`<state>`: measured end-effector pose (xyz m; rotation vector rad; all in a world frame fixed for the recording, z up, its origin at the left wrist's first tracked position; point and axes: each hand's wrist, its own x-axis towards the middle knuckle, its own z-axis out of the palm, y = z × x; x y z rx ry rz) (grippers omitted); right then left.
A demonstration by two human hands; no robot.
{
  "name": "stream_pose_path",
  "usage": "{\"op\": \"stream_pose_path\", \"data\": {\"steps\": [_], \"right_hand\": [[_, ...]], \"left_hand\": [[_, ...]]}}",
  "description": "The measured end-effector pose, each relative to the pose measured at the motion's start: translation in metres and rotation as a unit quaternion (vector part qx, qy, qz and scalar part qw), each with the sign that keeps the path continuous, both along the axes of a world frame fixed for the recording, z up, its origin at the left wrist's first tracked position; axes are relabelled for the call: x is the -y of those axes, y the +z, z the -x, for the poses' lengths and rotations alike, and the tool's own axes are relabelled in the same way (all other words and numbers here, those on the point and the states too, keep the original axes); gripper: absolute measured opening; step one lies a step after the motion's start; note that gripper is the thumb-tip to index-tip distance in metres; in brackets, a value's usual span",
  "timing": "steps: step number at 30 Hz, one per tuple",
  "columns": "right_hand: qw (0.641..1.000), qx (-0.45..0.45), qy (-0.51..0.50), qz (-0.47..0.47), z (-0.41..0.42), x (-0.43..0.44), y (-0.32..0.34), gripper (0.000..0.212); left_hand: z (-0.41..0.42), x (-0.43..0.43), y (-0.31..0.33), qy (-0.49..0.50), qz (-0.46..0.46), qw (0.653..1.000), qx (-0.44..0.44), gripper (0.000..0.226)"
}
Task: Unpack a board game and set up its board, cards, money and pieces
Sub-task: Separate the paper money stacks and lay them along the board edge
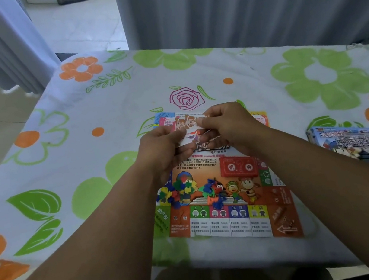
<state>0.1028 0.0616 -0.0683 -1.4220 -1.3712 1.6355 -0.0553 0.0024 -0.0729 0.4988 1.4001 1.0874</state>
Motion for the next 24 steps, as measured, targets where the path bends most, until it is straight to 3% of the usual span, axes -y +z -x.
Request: {"op": "stream_pose_path", "data": {"steps": [15, 24], "right_hand": [[0.997, 0.037, -0.07, -0.025, -0.03, -0.003, 0.003, 0.016], [0.98, 0.029, -0.196, -0.026, -0.064, -0.018, 0.007, 0.015]], "left_hand": [[-0.03, -0.008, 0.0, -0.015, -0.002, 0.999, 0.041, 0.017], [-0.033, -0.009, -0.003, -0.012, 0.009, 0.999, 0.038, 0.017]]}}
